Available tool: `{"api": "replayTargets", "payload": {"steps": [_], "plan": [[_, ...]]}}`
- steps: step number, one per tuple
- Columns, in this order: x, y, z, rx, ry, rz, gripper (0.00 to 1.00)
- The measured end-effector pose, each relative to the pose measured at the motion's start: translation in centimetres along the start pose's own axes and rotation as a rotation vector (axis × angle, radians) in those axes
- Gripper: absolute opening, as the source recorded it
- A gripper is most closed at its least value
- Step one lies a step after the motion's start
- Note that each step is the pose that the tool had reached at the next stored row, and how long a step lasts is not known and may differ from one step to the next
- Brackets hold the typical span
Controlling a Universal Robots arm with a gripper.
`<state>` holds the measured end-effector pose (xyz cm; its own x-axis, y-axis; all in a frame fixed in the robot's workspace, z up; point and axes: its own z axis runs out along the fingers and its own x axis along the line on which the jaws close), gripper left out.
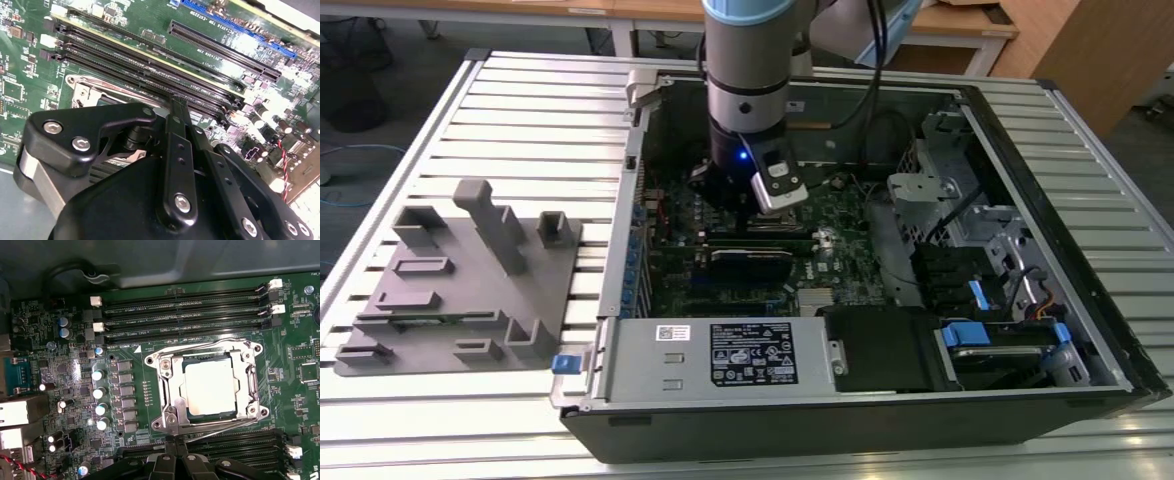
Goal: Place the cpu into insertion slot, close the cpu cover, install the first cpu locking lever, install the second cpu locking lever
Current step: 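Install the second cpu locking lever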
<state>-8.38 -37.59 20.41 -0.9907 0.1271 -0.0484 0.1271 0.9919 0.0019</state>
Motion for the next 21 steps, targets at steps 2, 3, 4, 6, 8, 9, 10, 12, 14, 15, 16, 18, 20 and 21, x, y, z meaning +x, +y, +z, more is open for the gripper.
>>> {"api": "replayTargets", "payload": {"steps": [2,3,4,6,8,9,10,12,14,15,16,18,20,21], "plan": [[0.05,0.0,0.09,-0.0001,0.0,0.0,0.11],[0.07,0.0,0.15,-0.0001,-0.0001,0.0,0.11],[0.1,-0.01,0.21,0.0,0.0,0.0,0.11],[0.14,-0.02,0.3,0.0001,0.0,0.0,0.11],[0.24,-0.03,0.34,-0.0009,0.0002,0.0,0.11],[0.27,-0.03,0.36,-0.0018,0.0002,0.0,0.11],[0.29,-0.03,0.37,-0.0023,0.0002,0.0,0.11],[0.32,-0.04,0.39,-0.0024,0.0003,0.0,0.11],[0.36,-0.05,0.39,-0.0035,0.0006,0.0,0.11],[0.37,-0.05,0.4,-0.0047,0.0007,0.0,0.11],[0.38,-0.05,0.4,-0.0066,0.001,0.0,0.11],[0.4,-0.05,0.41,-0.0125,0.0016,0.001,0.11],[0.39,-0.05,0.41,-0.0193,0.0026,0.001,0.11],[0.39,-0.05,0.42,-0.0238,0.003,0.001,0.11]]}}
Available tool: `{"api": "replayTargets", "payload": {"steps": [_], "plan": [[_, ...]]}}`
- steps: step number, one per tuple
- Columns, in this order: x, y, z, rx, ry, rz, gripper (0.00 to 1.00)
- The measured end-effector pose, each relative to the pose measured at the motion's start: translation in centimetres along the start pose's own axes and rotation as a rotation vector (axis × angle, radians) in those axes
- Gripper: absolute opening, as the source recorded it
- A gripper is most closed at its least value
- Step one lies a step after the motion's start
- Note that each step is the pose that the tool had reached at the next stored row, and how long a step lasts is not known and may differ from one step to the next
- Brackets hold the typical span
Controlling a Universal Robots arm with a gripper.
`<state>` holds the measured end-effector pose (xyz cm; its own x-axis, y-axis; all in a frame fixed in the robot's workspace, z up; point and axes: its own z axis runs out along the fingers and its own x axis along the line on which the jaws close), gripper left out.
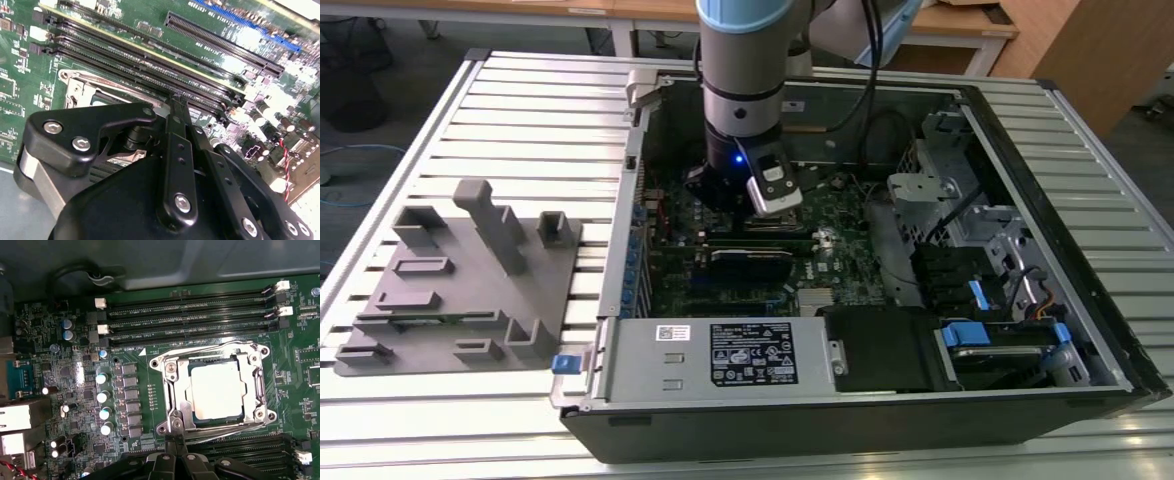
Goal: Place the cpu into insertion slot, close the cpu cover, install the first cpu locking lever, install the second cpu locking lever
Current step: 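Install the second cpu locking lever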
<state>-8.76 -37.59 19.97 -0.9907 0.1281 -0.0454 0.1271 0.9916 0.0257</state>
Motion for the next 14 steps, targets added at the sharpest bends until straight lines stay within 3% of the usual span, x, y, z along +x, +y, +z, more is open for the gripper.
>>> {"api": "replayTargets", "payload": {"steps": [4,8,14], "plan": [[0.01,-0.01,0.0,-0.0181,0.0025,0.001,0.11],[0.04,-0.01,0.01,-0.0305,0.0041,0.002,0.11],[0.24,-0.04,0.11,-0.0368,0.0049,0.002,0.11]]}}
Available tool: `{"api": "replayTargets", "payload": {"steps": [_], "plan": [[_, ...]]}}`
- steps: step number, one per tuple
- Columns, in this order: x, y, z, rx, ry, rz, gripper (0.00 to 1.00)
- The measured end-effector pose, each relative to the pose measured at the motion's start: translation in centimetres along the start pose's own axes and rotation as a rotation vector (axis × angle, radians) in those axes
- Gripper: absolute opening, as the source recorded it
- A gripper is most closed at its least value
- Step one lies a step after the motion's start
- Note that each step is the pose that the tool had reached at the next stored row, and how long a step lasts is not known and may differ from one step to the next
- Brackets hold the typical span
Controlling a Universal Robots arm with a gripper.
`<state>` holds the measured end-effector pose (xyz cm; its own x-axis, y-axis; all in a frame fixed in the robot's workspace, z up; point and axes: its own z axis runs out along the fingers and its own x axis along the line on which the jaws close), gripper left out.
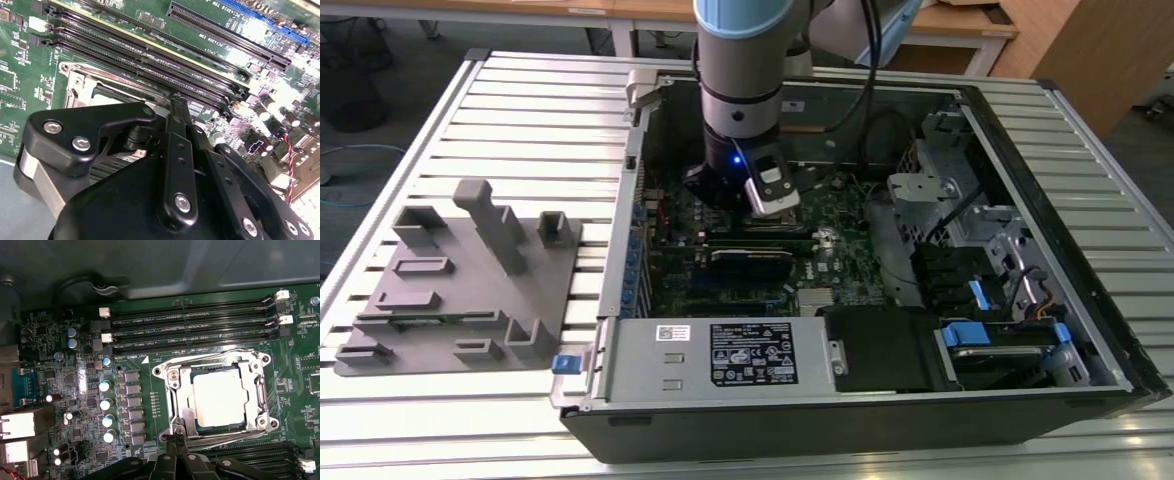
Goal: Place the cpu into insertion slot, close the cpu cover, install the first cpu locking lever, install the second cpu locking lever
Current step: 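Install the second cpu locking lever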
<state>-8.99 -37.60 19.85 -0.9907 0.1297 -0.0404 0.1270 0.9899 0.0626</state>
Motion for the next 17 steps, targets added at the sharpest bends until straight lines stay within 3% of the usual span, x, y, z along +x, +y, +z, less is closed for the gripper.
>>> {"api": "replayTargets", "payload": {"steps": [8,12,17], "plan": [[0.42,-0.06,0.1,-0.0057,0.0005,0.0,0.11],[0.44,-0.05,0.14,-0.0177,0.0012,0.001,0.11],[0.45,-0.06,0.12,-0.0178,0.0017,0.001,0.11]]}}
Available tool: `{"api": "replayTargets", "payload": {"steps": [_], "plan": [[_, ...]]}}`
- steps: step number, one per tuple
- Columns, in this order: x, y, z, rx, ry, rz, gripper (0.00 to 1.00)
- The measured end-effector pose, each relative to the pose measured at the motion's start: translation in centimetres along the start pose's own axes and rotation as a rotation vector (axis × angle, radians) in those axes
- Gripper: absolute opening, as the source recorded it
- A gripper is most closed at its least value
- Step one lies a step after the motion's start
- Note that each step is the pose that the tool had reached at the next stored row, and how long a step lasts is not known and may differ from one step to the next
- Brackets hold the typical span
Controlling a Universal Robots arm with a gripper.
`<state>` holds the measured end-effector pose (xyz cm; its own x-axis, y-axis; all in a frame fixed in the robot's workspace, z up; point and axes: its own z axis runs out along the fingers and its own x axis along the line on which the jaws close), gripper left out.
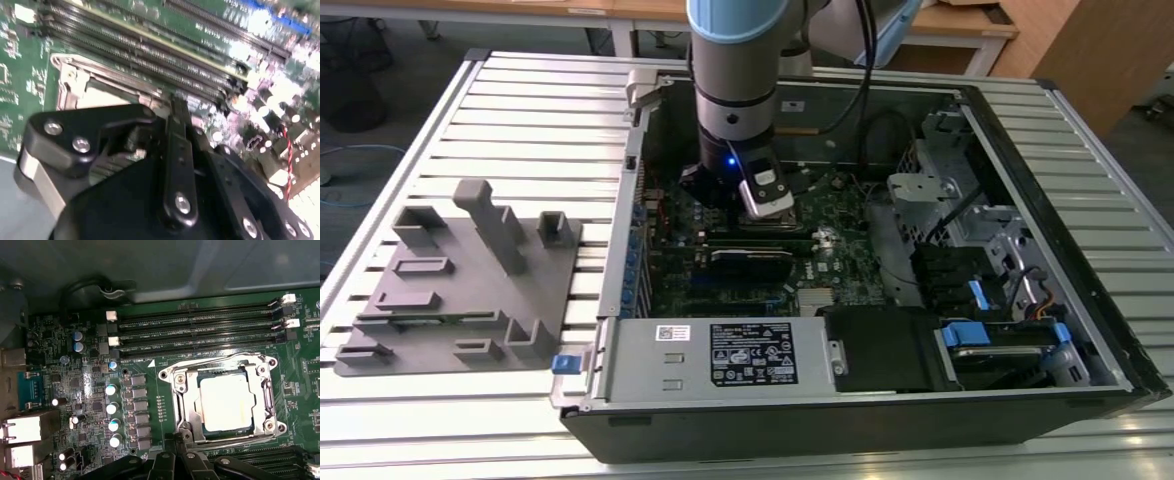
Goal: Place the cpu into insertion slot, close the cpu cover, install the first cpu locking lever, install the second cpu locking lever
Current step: 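Install the second cpu locking lever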
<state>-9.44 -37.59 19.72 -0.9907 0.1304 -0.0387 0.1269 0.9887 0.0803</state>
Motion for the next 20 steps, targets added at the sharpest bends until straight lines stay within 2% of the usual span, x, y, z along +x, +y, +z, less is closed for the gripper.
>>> {"api": "replayTargets", "payload": {"steps": [6,16,20], "plan": [[0.3,-0.28,0.05,-0.0011,-0.0003,0.0,0.11],[0.29,-0.58,0.12,-0.0013,-0.0004,0.0,0.11],[0.27,-0.53,-0.52,-0.0011,-0.0003,0.0,0.11]]}}
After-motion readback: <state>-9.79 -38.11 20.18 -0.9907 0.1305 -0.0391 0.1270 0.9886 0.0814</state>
